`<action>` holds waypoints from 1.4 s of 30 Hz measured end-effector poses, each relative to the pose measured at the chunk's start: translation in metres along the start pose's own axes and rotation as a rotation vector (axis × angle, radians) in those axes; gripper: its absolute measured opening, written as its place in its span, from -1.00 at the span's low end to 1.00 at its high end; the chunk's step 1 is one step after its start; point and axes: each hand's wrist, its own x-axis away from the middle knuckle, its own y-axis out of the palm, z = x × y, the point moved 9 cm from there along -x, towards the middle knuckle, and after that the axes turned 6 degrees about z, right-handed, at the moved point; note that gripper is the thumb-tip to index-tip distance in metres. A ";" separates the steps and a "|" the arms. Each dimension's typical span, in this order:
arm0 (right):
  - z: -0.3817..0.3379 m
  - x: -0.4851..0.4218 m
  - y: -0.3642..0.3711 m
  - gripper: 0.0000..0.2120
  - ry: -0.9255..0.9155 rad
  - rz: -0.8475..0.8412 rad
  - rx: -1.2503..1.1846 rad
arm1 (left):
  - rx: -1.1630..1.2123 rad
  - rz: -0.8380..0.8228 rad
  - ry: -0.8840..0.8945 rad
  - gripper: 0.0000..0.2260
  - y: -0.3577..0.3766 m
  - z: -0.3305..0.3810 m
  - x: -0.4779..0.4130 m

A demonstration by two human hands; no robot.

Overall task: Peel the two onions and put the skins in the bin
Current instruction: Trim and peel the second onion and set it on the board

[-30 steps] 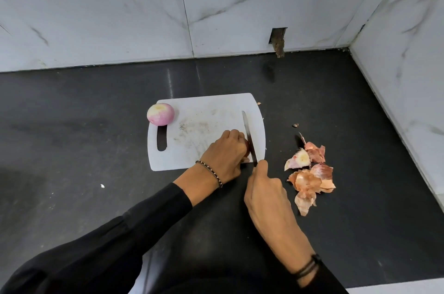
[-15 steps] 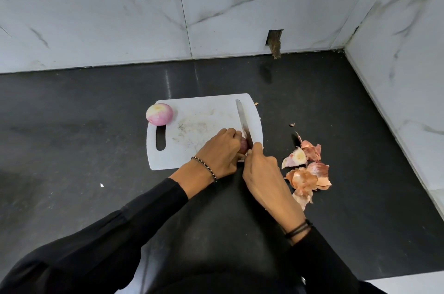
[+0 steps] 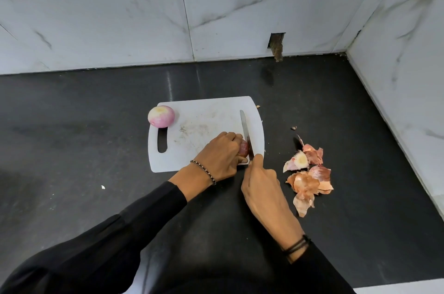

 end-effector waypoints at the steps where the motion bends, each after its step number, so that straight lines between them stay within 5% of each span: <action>1: 0.000 0.000 0.000 -0.81 0.006 0.000 0.004 | -0.001 0.000 -0.003 -0.64 0.001 0.000 0.000; 19: -0.002 -0.004 0.004 -0.51 0.036 0.031 0.044 | 0.059 0.078 -0.032 -0.63 0.003 -0.002 0.009; 31: 0.001 -0.001 0.007 -0.78 0.068 0.014 -0.077 | 0.266 0.239 -0.096 -0.53 0.005 -0.018 0.024; 42: 0.004 0.001 0.005 -0.73 0.059 0.006 -0.208 | 0.585 0.242 -0.254 -0.52 0.005 -0.039 0.031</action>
